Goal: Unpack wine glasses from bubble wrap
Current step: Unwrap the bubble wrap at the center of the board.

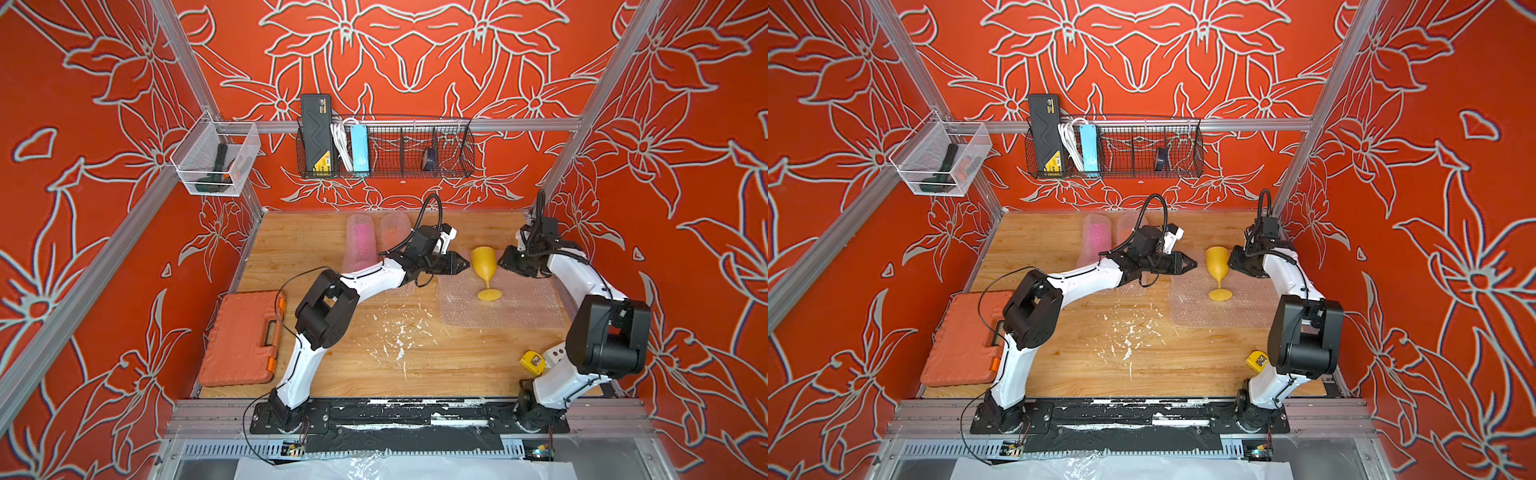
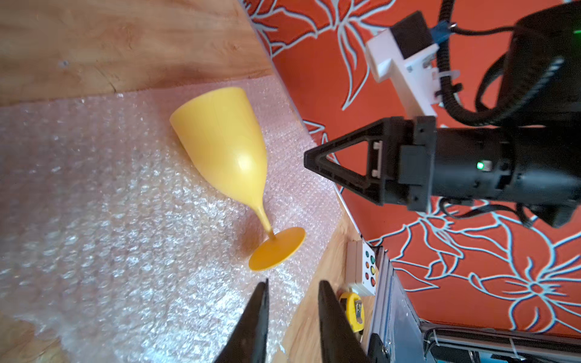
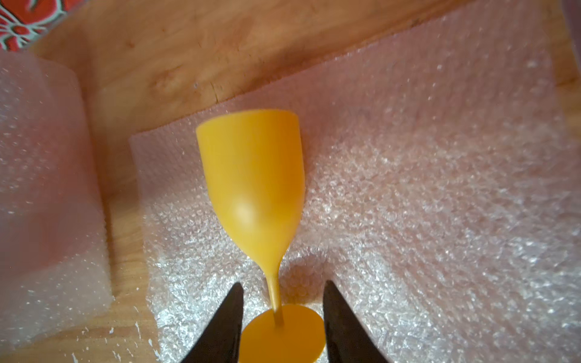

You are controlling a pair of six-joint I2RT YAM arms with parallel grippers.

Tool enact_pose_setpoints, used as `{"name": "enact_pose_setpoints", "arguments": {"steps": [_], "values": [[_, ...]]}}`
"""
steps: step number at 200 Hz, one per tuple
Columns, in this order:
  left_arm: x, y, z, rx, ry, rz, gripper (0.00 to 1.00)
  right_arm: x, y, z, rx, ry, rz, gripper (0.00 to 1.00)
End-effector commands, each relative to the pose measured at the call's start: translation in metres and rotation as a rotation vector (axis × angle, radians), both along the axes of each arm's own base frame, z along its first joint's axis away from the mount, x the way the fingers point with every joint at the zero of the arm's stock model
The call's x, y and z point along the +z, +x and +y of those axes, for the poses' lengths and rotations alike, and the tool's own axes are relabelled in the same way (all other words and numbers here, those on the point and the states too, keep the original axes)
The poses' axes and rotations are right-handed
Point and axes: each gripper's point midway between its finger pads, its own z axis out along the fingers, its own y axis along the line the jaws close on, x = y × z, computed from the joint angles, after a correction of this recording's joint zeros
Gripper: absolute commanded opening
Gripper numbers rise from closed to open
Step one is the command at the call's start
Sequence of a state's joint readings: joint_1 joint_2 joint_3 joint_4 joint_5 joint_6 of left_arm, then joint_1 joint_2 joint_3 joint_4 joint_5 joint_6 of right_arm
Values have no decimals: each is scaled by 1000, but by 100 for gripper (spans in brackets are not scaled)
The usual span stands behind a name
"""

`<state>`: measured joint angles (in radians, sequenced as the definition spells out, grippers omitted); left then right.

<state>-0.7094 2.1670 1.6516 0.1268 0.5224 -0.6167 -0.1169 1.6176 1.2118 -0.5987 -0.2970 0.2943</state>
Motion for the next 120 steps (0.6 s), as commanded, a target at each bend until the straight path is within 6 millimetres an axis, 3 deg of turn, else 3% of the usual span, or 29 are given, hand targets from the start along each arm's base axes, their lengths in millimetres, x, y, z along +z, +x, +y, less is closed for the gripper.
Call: {"name": "enact_pose_setpoints", "arguments": {"steps": [1, 30, 59, 87, 120], "values": [[-40, -6, 1, -13, 51, 56, 27, -2, -10, -6, -28, -32, -15, 42], [-68, -10, -1, -25, 72, 99, 27, -18, -16, -4, -29, -18, 43, 42], [-86, -10, 1, -20, 99, 117, 27, -42, -26, -41, -133, -158, 115, 42], [-99, -7, 0, -18, 116, 131, 27, -60, -20, -58, -176, -117, 146, 41], [-118, 2, -1, -1, 143, 140, 27, -75, -7, -63, -166, -129, 192, 41]]}}
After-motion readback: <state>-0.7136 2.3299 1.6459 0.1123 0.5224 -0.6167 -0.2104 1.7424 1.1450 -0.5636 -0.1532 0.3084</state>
